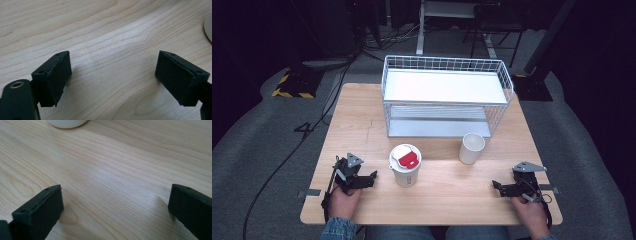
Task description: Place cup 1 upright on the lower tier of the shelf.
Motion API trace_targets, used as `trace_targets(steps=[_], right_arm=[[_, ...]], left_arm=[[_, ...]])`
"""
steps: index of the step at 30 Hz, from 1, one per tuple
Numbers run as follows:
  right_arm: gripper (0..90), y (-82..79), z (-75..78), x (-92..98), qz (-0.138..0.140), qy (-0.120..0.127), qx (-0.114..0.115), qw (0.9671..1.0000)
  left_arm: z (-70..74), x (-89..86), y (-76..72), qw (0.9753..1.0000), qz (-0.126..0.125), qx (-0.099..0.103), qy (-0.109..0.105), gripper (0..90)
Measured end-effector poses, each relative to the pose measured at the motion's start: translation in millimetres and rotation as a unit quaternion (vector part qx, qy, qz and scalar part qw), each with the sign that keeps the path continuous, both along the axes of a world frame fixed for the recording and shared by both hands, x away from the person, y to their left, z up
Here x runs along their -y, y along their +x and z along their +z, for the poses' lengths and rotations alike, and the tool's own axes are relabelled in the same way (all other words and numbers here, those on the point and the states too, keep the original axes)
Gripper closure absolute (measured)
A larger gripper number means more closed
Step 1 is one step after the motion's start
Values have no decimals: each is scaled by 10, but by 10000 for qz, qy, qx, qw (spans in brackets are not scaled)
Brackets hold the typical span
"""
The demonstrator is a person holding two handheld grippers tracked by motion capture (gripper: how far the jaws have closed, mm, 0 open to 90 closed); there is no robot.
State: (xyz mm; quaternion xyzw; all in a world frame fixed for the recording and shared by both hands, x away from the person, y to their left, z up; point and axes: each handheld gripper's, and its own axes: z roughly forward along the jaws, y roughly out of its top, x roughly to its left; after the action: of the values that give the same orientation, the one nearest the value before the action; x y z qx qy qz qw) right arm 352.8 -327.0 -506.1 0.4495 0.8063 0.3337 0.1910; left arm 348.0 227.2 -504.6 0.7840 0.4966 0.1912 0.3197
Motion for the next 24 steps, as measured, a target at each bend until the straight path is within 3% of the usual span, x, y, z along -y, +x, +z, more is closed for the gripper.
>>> trace_targets(steps=[24], right_arm=[[2,8,1,-5,-3,13,-16,10000]], left_arm=[[-1,16,17,10000,54,-15,-54,148]])
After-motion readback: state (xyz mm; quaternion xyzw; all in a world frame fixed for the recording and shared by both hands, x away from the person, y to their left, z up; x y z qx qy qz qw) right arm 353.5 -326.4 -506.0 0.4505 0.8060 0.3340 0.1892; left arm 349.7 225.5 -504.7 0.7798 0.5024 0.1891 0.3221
